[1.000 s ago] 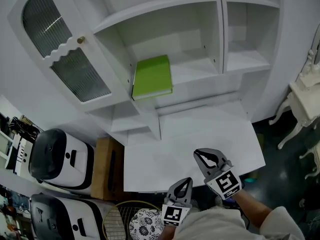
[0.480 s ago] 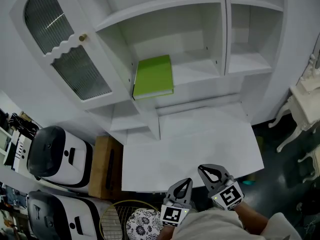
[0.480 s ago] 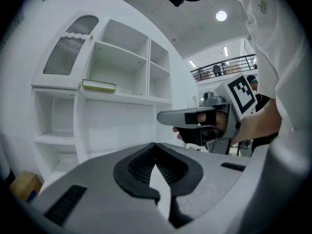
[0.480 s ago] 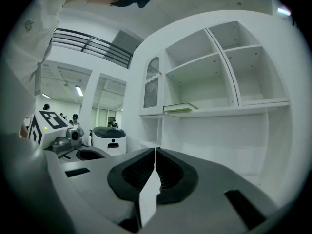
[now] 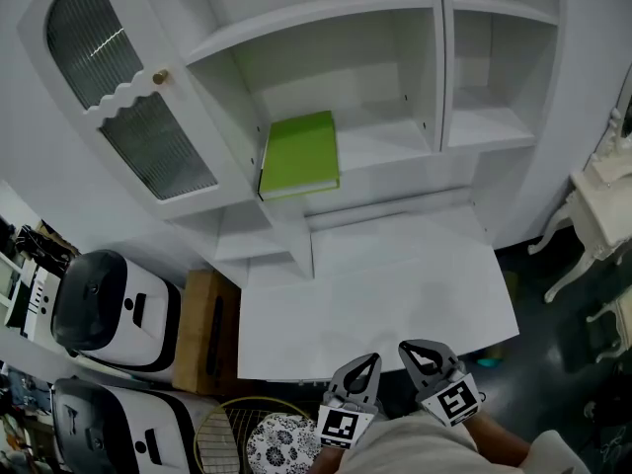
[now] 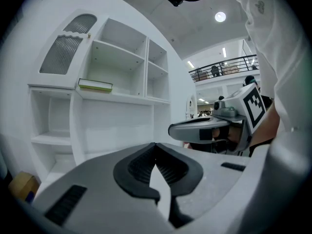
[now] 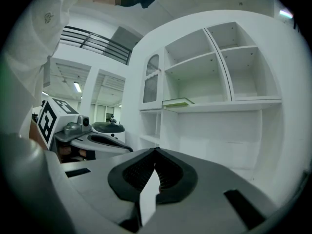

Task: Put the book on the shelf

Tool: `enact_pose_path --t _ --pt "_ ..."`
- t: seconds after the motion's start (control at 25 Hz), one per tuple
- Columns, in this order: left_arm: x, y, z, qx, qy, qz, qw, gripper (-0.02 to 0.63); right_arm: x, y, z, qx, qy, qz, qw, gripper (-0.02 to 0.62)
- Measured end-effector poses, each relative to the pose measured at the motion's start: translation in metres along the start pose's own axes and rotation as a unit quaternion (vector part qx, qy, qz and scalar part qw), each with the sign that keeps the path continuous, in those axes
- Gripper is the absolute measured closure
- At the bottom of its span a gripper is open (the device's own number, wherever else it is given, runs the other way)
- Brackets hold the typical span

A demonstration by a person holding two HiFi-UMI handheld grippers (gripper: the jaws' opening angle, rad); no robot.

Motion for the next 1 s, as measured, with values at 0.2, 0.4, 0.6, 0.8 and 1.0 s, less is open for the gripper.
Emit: enact_pose_path --t 0.2,0.4,0.6,0.8,1.0 --pt "0.0017 -0.0012 0.0006 -0.001 0.001 0.002 1.0000 0.603 -0.0026 -0.0018 -0.0021 0.002 0.002 -0.001 1.000 0.578" --pt "0.0022 -0.0005 0.0020 -0.003 -0.001 -0.004 1.0000 0.603 -0.0040 -0.0065 -0.0016 0.015 -0.001 0.001 1.000 0.578" --pt "0.0028 -0.0016 0.0021 -0.005 -0.001 -0.004 1.0000 0.603 -0.0034 -0.0019 -0.0016 0.014 0.000 0.005 1.000 0.578" --pt "0.0034 -0.0026 0.0012 -0.005 -0.002 -0.005 1.0000 0.603 -0.0022 -0.0038 -0.0015 0.009 -0.007 -0.007 1.000 0.578" --pt "0.0022 -0.0030 0.0004 -0.006 -0.003 -0.005 1.0000 0.603 -0.0018 -0.0042 -0.0014 0.008 -0.012 -0.013 1.000 0.578"
Point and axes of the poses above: the fingertips, and each gripper's own axes: x forward along the fingers, z to its right, y out of its top, the point moved 7 cm from there along -x, backward along the fingers, and after that the axes turned 2 degrees about -y, right-handed, at the moved point
